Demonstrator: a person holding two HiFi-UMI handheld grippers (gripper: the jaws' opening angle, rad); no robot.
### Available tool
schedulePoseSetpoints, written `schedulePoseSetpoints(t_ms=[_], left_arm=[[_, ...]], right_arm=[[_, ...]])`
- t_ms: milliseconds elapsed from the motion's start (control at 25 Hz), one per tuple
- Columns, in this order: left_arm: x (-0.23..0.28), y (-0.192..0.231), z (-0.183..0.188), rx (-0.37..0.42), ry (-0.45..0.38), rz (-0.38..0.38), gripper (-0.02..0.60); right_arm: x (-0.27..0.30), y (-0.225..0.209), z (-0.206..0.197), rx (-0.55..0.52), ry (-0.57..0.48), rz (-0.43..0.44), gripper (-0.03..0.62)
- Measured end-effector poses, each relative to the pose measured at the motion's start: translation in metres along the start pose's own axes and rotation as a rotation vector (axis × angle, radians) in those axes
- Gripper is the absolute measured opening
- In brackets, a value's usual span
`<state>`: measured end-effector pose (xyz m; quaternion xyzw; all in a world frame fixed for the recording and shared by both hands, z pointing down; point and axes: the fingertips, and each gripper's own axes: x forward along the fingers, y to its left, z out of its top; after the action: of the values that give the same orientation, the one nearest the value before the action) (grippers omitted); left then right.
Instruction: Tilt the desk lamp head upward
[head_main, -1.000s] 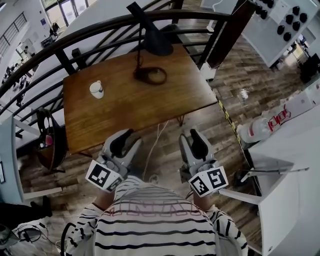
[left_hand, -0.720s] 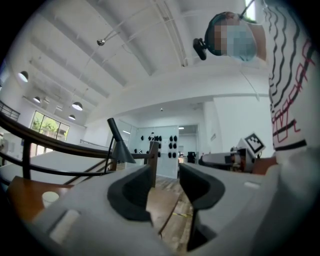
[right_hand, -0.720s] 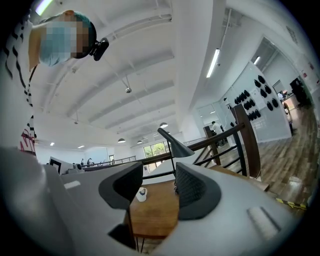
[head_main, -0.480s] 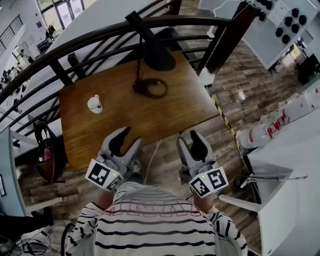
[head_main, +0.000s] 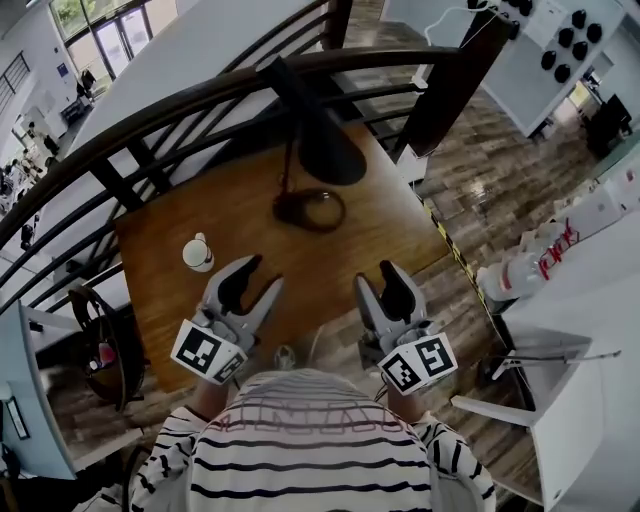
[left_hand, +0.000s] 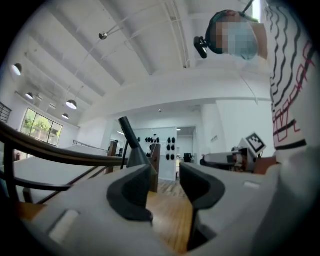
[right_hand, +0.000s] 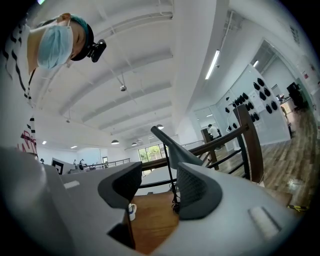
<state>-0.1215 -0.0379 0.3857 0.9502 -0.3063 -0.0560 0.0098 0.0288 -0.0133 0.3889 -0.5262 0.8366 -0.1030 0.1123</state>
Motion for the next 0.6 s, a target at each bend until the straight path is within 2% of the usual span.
schedulePoseSetpoints(t_ms=[200,400,600], left_arm=[[0.01,0.037,-0.005,-0.023,0.002,-0.037,0.172],[0.029,0.064,-0.021,-0.064,0.02,-0.038,0.172],[0.055,0.081,-0.037,-0.059,0.034,-0.006,0.172]], right_arm=[[0.029,-0.001,-0.006,-0.008,0.009,-0.043,0.204],[0.048,-0.021,-0.017,0.021,0.036,-0.073,0.21],[0.072,-0.056,-0.025,0.07,0.054,-0.036,0.224]])
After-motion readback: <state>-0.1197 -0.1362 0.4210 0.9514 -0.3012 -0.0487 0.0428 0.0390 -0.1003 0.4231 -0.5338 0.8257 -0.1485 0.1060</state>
